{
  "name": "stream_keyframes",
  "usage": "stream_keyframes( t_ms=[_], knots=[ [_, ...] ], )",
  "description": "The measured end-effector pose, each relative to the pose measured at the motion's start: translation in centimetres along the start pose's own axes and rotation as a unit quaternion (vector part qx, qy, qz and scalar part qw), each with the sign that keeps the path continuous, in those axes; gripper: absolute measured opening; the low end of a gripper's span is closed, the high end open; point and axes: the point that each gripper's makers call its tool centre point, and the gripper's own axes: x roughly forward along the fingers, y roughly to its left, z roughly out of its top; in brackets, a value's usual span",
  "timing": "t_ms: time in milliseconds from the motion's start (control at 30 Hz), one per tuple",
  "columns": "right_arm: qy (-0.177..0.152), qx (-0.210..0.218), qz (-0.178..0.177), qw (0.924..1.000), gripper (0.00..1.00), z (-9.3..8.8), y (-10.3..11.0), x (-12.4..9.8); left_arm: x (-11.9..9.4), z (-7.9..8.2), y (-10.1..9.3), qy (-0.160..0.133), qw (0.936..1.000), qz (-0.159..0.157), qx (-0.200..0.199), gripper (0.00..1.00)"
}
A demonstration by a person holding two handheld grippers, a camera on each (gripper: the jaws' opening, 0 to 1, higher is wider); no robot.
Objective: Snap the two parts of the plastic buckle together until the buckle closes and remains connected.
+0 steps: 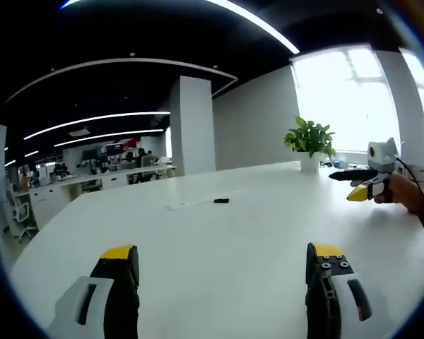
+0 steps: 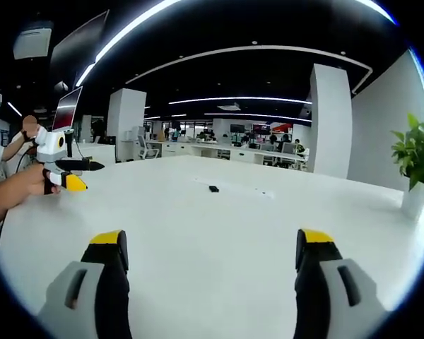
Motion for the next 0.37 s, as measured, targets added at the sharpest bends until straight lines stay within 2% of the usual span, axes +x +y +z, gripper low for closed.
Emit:
stream_keyframes(
  t_ms=[367],
  knots=[
    [-0.001, 0.002, -0.004, 1.0000, 1.00, 0.03, -0.18, -0.01, -0.15, -0.09, 0.13, 0.001, 1.0000, 0.004, -0.005, 1.00]
  ],
)
